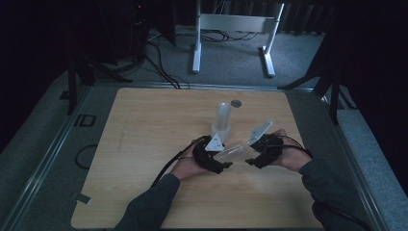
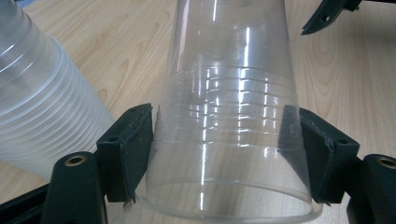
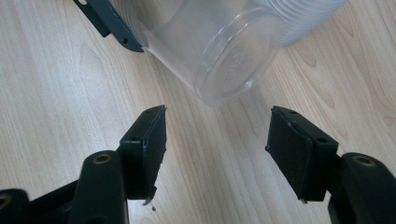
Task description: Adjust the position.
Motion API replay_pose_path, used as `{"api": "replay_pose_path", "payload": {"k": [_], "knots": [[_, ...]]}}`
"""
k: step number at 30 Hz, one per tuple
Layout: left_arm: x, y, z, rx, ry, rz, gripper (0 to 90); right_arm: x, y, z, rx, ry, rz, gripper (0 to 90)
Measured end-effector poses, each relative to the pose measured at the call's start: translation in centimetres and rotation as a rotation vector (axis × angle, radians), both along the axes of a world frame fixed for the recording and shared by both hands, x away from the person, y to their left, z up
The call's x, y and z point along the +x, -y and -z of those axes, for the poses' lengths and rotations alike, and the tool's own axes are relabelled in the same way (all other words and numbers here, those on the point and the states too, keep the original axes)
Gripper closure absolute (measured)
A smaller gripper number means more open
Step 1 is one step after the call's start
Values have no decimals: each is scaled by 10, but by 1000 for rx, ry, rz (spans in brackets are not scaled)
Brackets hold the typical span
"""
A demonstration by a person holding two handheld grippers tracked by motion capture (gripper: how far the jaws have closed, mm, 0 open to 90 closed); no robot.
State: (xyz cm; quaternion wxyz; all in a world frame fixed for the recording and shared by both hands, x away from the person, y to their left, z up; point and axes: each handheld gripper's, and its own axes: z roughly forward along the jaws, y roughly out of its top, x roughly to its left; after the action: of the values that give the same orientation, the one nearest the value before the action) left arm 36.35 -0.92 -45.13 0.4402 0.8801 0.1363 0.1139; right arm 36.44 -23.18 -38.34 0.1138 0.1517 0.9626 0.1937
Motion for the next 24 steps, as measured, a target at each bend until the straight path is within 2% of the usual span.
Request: {"api": "replay_pose_path", "payload": {"k": [12,14,24], "knots": [[-1,0,2,19,5,22,273,2,-7,-2,-44,-14,-39,373],[-2,1,2,20,5,28,273,2,-10,-3,-69,-15,-54,373],[-3,3,3,23,6,34,274,4,-16,-5,-118,-20,-74,373]]}}
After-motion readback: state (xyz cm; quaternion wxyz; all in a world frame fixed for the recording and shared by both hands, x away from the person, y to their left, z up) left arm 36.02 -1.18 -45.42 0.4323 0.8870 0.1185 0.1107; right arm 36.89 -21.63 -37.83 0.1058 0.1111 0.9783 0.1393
